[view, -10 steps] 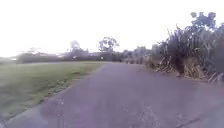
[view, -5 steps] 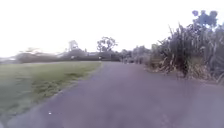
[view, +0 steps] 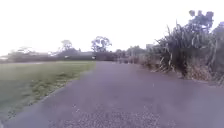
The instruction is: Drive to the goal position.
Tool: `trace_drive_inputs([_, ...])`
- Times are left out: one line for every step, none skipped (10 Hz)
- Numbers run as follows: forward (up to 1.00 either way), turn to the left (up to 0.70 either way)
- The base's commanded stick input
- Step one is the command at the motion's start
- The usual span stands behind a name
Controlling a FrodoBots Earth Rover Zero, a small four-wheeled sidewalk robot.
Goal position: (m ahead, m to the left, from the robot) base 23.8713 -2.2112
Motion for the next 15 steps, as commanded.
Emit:
trace_drive_inputs([0.7, 0.0])
trace_drive_inputs([0.7, 0.0])
trace_drive_inputs([0.7, 0.0])
trace_drive_inputs([0.7, 0.0])
trace_drive_inputs([0.7, 0.0])
trace_drive_inputs([0.7, 0.0])
trace_drive_inputs([0.7, 0.0])
trace_drive_inputs([0.7, 0.0])
trace_drive_inputs([0.7, 0.0])
trace_drive_inputs([0.7, 0.0])
trace_drive_inputs([0.7, 0.0])
trace_drive_inputs([0.7, 0.0])
trace_drive_inputs([0.7, 0.0])
trace_drive_inputs([0.7, 0.0])
trace_drive_inputs([0.7, 0.0])
